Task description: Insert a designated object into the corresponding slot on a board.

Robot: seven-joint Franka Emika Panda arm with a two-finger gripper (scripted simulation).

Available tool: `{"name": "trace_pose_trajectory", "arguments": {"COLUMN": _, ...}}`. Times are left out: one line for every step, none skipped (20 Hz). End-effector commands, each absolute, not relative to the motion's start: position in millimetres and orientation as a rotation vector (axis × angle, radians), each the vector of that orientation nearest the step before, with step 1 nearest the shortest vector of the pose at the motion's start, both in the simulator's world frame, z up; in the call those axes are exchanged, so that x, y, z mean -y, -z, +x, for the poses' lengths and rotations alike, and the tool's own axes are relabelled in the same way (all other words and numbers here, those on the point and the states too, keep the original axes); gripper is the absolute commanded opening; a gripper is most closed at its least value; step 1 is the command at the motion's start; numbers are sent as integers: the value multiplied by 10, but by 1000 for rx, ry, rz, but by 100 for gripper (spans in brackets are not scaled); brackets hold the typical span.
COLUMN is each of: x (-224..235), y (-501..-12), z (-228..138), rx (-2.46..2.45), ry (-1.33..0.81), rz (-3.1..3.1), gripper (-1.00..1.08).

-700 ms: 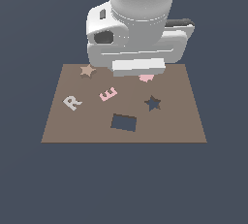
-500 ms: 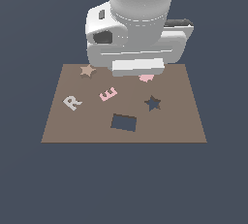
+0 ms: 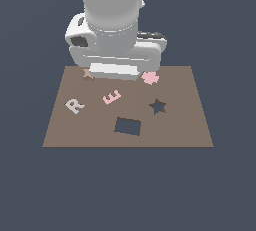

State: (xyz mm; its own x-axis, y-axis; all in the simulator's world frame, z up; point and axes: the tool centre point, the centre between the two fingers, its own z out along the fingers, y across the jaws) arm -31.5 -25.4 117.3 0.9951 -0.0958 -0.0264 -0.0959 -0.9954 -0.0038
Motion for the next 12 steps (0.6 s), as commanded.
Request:
{"name": "trace_pose_trajectory", "arguments": {"x": 481, "y": -1056, "z": -410, "rx": -262, "ry": -34, "rz": -3127, "gripper": 100}}
{"name": "trace_pose_trajectory", "arguments": {"x": 580, "y": -1003, "z": -458, "rx": -313, "ry": -31, "rz": -3123, "gripper": 100}}
{"name": "trace_pose_trajectory", "arguments": {"x": 683, "y": -947, "z": -513, "rx": -366, "ry": -27, "rz": -3118, "gripper": 100}}
{"name": "trace_pose_trajectory", "arguments": {"x": 781, "y": -892, "z": -569, "rx": -418, "ry": -24, "rz": -3113, "gripper": 100}}
{"name": "trace_pose_trajectory", "arguments": {"x": 870, "y": -841, "z": -624, "rx": -465, "ry": -20, "rz": -3107, "gripper": 100}}
{"name": "trace_pose_trajectory", "arguments": {"x": 950, "y": -794, "z": -677, "rx": -509, "ry": -17, "rz": -3100, "gripper": 100}}
{"name": "trace_pose_trajectory", "arguments": {"x": 1022, "y": -751, "z": -727, "rx": -549, "ry": -15, "rz": -3094, "gripper": 100}}
{"name": "trace_pose_trajectory", "arguments": {"x": 1086, "y": -711, "z": -775, "rx": -585, "ry": -12, "rz": -3088, "gripper": 100}}
{"name": "trace_pose_trajectory", "arguments": {"x": 1143, "y": -675, "z": -819, "rx": -618, "ry": -10, "rz": -3082, "gripper": 100}}
{"name": "trace_pose_trajectory", "arguments": {"x": 1193, "y": -643, "z": -859, "rx": -647, "ry": -8, "rz": -3076, "gripper": 100}}
{"name": "trace_pose_trajectory", "arguments": {"x": 1236, "y": -614, "z": -896, "rx": -672, "ry": -6, "rz": -3071, "gripper": 100}}
{"name": "trace_pose_trajectory", "arguments": {"x": 1274, "y": -589, "z": -928, "rx": -695, "ry": -5, "rz": -3066, "gripper": 100}}
